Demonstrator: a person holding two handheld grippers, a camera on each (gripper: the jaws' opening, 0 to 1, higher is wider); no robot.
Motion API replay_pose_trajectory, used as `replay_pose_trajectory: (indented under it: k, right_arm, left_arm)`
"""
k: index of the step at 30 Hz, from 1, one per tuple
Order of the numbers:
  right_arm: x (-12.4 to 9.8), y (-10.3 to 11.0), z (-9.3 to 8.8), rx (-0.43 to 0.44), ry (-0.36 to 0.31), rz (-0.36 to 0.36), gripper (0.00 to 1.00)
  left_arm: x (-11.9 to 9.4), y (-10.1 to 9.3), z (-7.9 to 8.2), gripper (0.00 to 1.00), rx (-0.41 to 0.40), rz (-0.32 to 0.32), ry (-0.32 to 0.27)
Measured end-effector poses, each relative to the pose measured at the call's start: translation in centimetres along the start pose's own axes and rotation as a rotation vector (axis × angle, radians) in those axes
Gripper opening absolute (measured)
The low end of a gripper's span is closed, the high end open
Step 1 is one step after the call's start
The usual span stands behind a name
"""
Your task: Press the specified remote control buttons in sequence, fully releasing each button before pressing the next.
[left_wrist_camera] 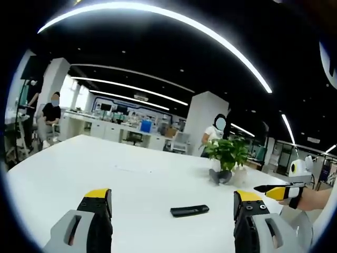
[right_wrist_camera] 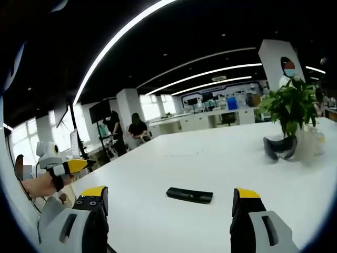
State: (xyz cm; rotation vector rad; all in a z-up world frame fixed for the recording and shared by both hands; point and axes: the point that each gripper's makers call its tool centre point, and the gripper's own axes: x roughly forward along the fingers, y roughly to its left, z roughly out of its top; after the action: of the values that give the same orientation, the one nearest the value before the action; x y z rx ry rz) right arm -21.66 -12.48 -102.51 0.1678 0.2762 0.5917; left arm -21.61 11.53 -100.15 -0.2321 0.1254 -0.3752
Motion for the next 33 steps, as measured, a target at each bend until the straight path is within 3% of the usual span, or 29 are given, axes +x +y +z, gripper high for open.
replay_pose_trajectory:
  k: [24, 33]
  right_arm:
    - [-0.1, -0.6, 0.2, -0.009, -0.002, -0.022, 0.98]
    - [-0.4, -0.5, -0.2, -0.004, 0.015, -0.044, 0.98]
  left_arm:
    - [0.2, 0.4, -0.8, 0.99, -0.028, -0.001, 0.010]
    - [0.7, 0.4, -2.0, 0.99, -0.045, -0.015, 0.043]
